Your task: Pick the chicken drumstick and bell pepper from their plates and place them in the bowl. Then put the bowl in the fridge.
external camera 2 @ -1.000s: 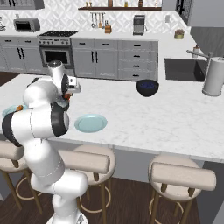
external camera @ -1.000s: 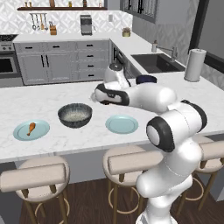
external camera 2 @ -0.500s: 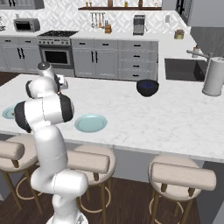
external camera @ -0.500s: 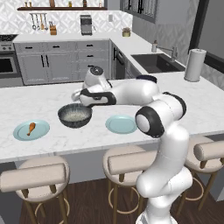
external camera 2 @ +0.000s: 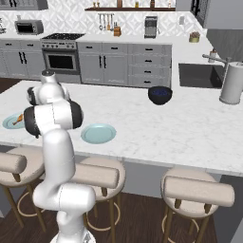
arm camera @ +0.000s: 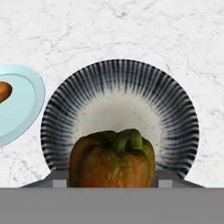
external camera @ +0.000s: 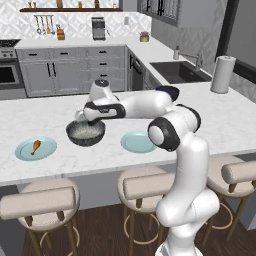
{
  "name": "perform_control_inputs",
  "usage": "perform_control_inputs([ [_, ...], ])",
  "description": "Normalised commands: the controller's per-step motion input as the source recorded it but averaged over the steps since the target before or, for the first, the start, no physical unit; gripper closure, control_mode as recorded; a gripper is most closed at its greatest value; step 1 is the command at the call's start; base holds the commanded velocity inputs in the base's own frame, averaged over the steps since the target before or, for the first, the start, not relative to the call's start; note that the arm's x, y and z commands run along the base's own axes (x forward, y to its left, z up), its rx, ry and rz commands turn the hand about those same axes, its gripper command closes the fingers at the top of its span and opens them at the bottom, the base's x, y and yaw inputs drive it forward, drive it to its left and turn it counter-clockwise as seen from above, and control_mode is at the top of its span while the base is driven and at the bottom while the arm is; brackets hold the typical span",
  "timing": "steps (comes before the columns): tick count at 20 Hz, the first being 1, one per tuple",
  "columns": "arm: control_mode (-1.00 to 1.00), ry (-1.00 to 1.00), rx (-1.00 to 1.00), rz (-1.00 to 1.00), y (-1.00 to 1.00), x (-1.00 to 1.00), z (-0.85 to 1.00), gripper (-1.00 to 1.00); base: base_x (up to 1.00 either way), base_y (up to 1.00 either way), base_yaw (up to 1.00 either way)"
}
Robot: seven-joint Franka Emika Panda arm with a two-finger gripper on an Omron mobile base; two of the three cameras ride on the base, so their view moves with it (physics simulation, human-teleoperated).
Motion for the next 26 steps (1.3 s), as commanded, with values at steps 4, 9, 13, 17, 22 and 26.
perform_control_inputs([
  [4,-1.0,0.16,0.0,0.0,0.0,0.08,-0.47,1.0,0.0,0.0,0.0],
  [9,-1.0,0.14,0.0,0.0,0.0,0.2,-0.3,1.0,0.0,0.0,0.0],
  [13,-1.0,0.14,-0.01,0.0,0.01,0.2,-0.22,1.0,0.0,0.0,0.0],
  [17,-1.0,0.1,-0.03,0.0,0.15,0.15,-0.15,1.0,0.0,0.0,0.0],
  [22,-1.0,0.1,-0.05,0.0,0.14,0.05,-0.22,-1.0,0.0,0.0,0.0],
  [26,-1.0,0.08,-0.04,0.0,0.02,0.06,-0.26,-1.0,0.0,0.0,0.0],
])
